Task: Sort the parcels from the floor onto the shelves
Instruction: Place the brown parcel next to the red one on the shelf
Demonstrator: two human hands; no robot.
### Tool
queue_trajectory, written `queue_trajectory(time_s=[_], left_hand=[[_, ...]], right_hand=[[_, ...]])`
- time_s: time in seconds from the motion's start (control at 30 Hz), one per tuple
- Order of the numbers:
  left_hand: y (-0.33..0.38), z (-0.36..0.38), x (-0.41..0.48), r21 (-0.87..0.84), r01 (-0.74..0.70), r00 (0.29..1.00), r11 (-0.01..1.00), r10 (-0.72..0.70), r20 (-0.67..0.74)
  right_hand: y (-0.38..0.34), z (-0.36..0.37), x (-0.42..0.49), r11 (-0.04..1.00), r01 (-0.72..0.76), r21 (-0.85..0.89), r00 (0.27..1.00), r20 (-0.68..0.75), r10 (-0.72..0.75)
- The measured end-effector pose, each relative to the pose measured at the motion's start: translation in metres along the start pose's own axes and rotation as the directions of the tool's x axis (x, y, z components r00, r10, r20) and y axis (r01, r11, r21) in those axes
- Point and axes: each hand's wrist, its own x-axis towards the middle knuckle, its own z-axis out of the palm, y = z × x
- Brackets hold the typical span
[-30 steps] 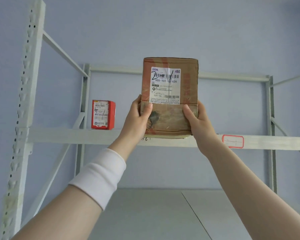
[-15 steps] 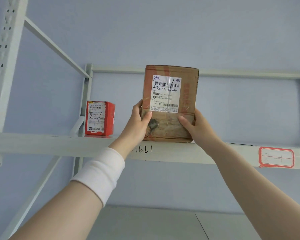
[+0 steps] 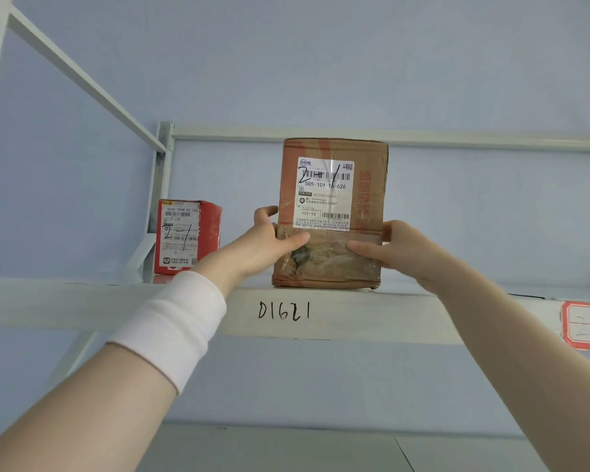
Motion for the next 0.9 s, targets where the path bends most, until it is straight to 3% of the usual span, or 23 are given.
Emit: queue_trajectory(time_s=[0.17,0.37,0.57,0.73,0.9], left_hand=[[-0.009,-0.015,0.013,0.172,0.089,0.996,0.981,-0.093,0.011],[-0.013,-0.009,0.032,0.288,0.086,0.995,0.954,-0.094,0.013],[-0.01,-0.006,0.067,0.51,0.202,0.967,0.836,-0.252,0.03],[-0.019,-0.004,0.094,0.508,0.28,0.928,0.815,-0.365,0.074],[-0.028,-0.003,0.106,0.437,0.284,0.926,0.853,-0.362,0.106]], right_hand=[[0.002,-0.012,0.006,0.993,-0.114,-0.028,0.99,0.082,0.116],[-0.001,-0.009,0.021,0.983,-0.162,-0.091,0.974,0.145,0.174],[0.0,0.007,0.055,0.957,-0.24,-0.163,0.941,0.204,0.27],[0.01,0.015,0.073,0.947,-0.295,-0.126,0.925,0.209,0.316],[0.015,0.016,0.08,0.95,-0.276,-0.146,0.932,0.2,0.301]])
